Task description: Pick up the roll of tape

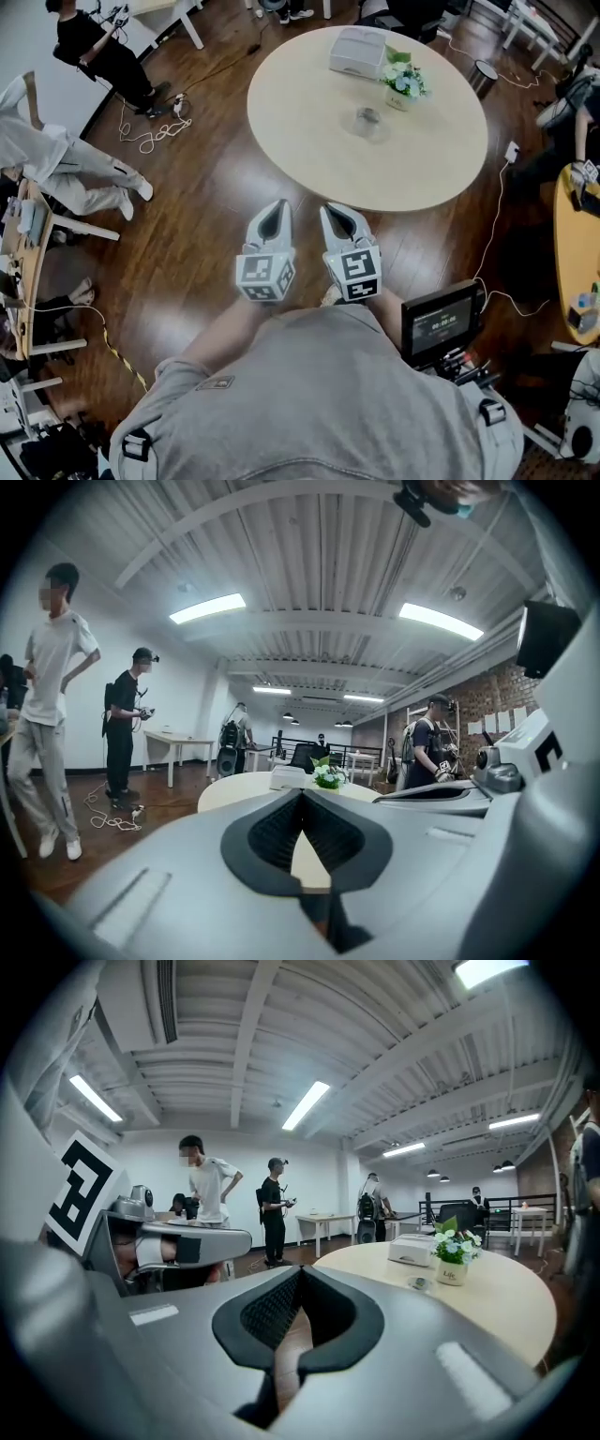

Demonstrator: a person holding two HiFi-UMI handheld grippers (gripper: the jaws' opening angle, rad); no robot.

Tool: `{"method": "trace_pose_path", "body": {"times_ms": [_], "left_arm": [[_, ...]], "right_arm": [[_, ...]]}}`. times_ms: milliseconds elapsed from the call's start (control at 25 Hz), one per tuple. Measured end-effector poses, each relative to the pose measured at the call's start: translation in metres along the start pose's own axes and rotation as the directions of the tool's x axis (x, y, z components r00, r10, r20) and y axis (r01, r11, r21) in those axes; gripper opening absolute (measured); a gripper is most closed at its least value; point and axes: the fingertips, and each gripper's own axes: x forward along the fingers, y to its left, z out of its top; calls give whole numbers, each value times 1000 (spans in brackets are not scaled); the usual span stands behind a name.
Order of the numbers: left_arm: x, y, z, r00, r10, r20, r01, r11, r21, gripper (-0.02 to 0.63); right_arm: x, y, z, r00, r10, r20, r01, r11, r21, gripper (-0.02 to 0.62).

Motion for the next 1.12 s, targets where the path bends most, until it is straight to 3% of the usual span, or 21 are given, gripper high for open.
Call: {"method": "trace_pose_path", "body": {"times_ms": [240,560,880,1120], "left_arm": [[55,-33,-5,993,-113,-34,113,994,7,0],[106,-69,1,967,-248,-58,250,968,28,0],[188,-66,-8,928,-356,-106,358,934,3,0],[257,-40,-2,896,-420,-143,422,906,-18,0]], "right_arm": [[-2,-58,0,993,-115,-3,115,993,32,14],[-4,-112,1,971,-239,-13,240,969,59,14],[43,-165,-2,939,-339,-60,343,936,79,14],[103,-197,6,910,-399,-109,409,908,92,14]]}}
